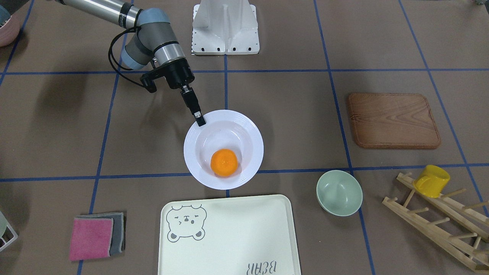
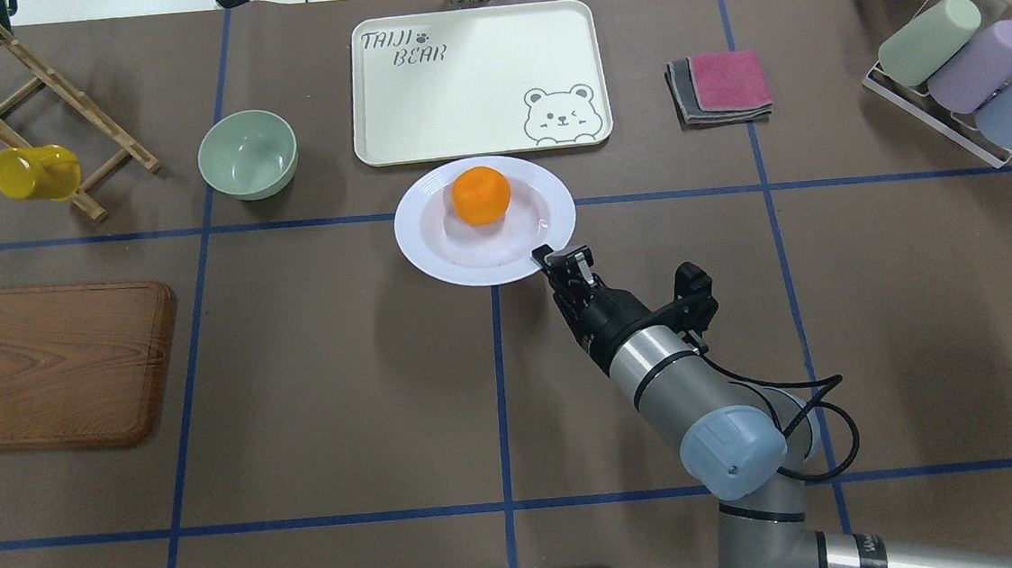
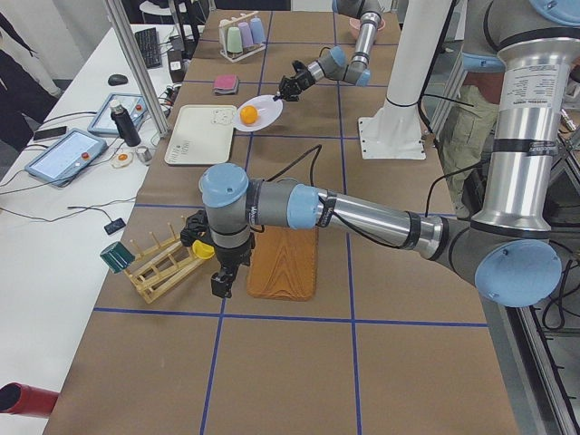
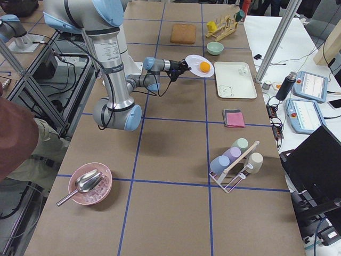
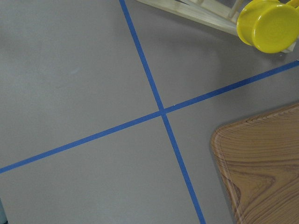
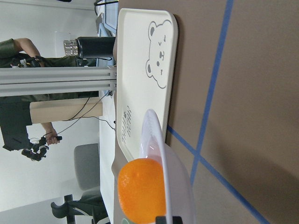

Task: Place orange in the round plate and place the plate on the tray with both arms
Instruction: 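Carry the plate with the orange onto the bear tray and release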

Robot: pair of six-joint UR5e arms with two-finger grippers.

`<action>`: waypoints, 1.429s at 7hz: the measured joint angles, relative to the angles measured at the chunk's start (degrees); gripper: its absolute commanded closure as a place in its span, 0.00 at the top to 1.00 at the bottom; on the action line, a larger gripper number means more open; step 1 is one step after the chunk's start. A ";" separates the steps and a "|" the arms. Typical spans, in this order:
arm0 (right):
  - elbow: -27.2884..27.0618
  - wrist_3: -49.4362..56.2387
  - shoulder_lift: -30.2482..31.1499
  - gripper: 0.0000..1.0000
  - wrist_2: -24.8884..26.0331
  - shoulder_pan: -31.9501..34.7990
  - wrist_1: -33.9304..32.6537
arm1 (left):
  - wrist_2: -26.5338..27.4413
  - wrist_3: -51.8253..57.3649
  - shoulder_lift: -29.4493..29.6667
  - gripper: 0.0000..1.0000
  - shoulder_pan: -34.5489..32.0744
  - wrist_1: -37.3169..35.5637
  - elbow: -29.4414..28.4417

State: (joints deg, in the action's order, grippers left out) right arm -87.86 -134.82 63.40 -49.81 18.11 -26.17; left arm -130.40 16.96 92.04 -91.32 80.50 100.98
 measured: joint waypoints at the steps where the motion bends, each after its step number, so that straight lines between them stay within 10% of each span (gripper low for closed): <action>1: 3.77 -0.14 -2.57 0.00 -1.08 2.61 -0.01 | -2.47 -1.65 -1.94 0.99 0.00 0.46 0.70; 6: 31.73 -6.15 -21.55 0.00 -5.54 11.29 -0.61 | -5.55 -3.85 -5.35 0.99 0.07 1.22 3.55; 7: 36.44 -8.54 -24.42 0.81 -4.96 11.90 -0.78 | -5.56 -3.86 -5.36 0.99 0.08 1.23 3.58; 8: 38.42 -9.40 -25.53 1.00 -4.46 12.12 -1.12 | -5.56 -3.86 -5.35 0.99 0.09 1.23 3.68; 10: 33.30 -2.17 -23.46 1.00 -5.22 10.91 -5.94 | -5.56 -3.87 -5.28 0.99 0.09 1.24 3.83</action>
State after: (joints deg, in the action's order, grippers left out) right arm -54.57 -136.99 39.94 -55.03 29.02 -32.11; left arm -135.97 13.10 86.76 -91.23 81.74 104.81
